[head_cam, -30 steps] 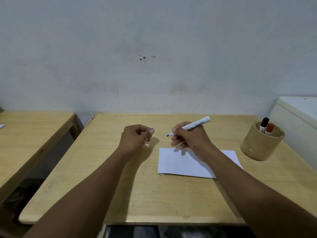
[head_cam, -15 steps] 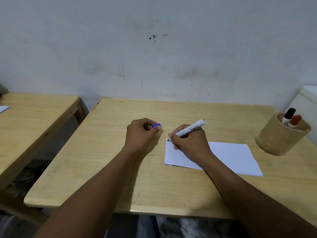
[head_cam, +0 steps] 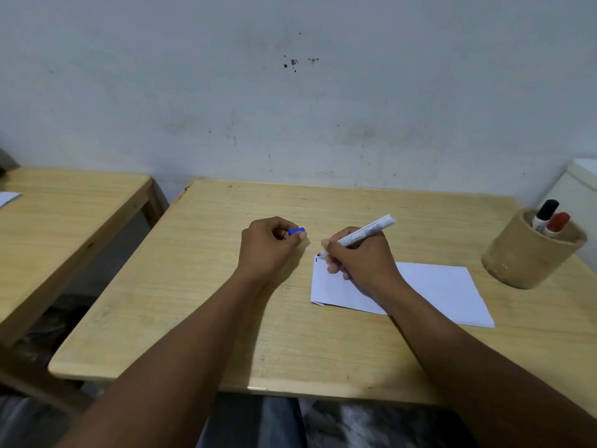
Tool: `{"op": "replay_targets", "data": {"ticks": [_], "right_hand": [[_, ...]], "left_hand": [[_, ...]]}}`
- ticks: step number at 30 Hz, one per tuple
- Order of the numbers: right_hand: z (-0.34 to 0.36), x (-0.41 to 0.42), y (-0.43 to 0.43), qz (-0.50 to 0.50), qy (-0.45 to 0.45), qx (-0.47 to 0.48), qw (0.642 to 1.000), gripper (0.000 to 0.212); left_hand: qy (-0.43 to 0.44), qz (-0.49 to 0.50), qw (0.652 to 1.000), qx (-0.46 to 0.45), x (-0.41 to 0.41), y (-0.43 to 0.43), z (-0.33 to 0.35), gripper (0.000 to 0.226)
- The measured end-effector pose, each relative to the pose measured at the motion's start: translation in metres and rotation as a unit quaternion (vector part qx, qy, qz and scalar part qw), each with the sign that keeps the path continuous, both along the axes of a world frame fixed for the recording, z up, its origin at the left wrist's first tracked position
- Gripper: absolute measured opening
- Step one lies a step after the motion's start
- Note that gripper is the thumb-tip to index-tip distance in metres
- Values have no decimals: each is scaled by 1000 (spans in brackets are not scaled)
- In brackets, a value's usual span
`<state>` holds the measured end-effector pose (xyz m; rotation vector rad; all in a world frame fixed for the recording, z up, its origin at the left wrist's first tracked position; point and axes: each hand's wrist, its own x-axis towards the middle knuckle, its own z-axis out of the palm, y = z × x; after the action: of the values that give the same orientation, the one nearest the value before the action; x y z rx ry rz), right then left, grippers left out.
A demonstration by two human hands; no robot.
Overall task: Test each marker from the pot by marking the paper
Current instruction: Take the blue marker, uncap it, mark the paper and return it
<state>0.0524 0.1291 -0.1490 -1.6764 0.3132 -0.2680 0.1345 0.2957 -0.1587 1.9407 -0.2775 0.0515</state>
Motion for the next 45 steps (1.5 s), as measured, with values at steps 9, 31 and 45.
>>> {"op": "replay_targets", "data": {"ticks": [9, 31, 45], "right_hand": [[68, -8, -60, -105, -19, 275, 956, 16], [134, -120, -171, -107, -103, 227, 963, 14], [137, -145, -237, -161, -94, 135, 973, 16]], "left_hand": [[91, -105, 985, -100, 5, -15, 57, 19], [75, -332, 933, -114, -83, -197, 146, 17], [-47, -303, 948, -87, -81, -236, 171, 6]]}}
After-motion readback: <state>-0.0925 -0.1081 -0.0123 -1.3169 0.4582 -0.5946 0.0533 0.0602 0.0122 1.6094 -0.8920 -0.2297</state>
